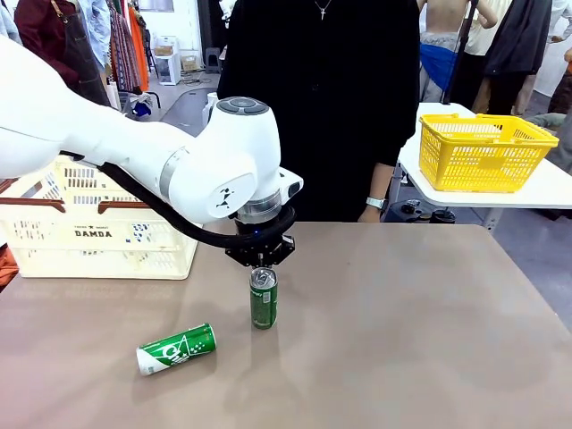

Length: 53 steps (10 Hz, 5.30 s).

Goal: Place the drinks into the Shopping basket.
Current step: Pick up one drink and place it into the Shopping basket.

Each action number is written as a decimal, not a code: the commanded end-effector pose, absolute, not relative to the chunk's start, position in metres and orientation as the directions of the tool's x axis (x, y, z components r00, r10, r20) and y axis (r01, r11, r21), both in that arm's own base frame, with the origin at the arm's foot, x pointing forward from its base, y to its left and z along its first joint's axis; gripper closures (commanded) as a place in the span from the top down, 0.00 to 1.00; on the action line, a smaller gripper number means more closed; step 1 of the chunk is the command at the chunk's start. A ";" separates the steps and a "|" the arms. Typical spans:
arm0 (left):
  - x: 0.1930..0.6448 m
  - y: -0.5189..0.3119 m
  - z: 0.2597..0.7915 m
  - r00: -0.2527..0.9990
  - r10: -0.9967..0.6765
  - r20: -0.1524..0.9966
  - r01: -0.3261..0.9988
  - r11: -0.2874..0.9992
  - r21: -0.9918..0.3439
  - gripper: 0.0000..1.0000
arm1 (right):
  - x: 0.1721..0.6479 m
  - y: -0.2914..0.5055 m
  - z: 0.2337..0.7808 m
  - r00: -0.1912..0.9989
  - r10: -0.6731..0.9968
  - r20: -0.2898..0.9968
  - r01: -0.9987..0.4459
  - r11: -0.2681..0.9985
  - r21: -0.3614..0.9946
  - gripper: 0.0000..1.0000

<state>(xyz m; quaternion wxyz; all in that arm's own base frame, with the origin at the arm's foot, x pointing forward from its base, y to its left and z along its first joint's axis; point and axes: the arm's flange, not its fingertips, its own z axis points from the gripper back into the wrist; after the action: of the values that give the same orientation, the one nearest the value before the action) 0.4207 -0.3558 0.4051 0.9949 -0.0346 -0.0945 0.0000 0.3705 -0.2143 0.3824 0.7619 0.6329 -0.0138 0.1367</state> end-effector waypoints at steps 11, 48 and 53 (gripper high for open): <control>0.365 -0.333 0.520 0.969 0.107 0.225 -0.090 0.993 -0.081 1.00 | 0.369 -0.211 0.385 0.968 0.183 0.173 -0.206 0.178 0.962 1.00; 0.393 -0.304 0.560 0.994 -0.049 0.098 0.050 0.999 -0.008 0.00 | 0.369 -0.211 0.385 0.968 0.183 0.173 -0.206 0.178 0.962 1.00; 0.324 -0.215 0.588 0.983 0.173 0.068 -0.171 0.985 -0.033 0.00 | 0.369 -0.211 0.385 0.968 0.183 0.173 -0.206 0.178 0.962 1.00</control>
<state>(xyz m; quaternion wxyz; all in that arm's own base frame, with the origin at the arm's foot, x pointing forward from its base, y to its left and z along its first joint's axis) 0.3538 -0.2182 0.6083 0.9993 -0.0016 -0.0294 0.0237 0.3705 -0.2141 0.3823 0.7619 0.6330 -0.0136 0.1367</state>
